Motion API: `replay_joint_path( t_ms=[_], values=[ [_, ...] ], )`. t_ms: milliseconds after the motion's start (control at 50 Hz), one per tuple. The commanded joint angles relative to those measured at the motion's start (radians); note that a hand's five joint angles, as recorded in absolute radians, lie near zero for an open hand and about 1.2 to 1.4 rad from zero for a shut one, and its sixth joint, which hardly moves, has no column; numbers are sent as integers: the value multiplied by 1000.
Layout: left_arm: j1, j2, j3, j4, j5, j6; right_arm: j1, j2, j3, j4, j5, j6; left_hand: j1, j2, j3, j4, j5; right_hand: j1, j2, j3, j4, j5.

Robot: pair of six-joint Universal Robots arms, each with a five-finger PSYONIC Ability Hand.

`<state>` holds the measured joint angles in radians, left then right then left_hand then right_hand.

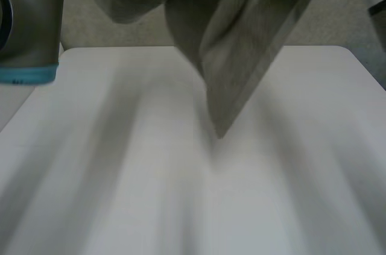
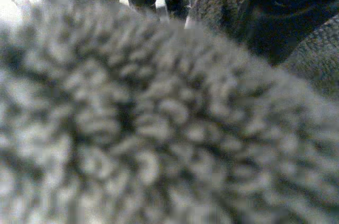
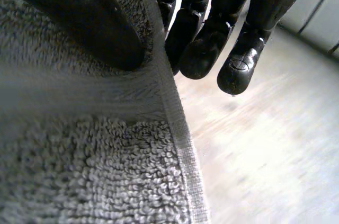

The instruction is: Fold the towel.

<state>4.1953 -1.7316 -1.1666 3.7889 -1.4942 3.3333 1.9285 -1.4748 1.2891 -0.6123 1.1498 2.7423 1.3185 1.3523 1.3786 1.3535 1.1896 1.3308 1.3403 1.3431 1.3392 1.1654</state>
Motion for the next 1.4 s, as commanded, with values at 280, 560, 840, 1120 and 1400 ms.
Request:
replay_joint_path(
  t_ms=[280,560,840,1120,1400],
  values=[
    [19,9,-821,-9,140,161,9,153,234,514,42,-325,78,44,18,43,32,65,56,53,57,56],
    [19,-60,-817,-1,126,204,-6,148,452,429,194,-296,-210,-244,-270,-245,-256,65,56,53,57,56],
    [20,-31,-861,-43,127,206,-49,143,584,309,228,-164,-944,-977,-1004,-979,-989,65,56,53,57,56],
    [120,191,-1035,-316,121,129,-54,156,588,310,211,-47,-1049,-1083,-1109,-1084,-1095,65,56,53,57,56],
    [212,106,-1045,-313,121,-118,-49,151,618,304,211,-50,-1038,-1071,-1098,-1073,-1083,65,56,53,57,56]
  ],
)
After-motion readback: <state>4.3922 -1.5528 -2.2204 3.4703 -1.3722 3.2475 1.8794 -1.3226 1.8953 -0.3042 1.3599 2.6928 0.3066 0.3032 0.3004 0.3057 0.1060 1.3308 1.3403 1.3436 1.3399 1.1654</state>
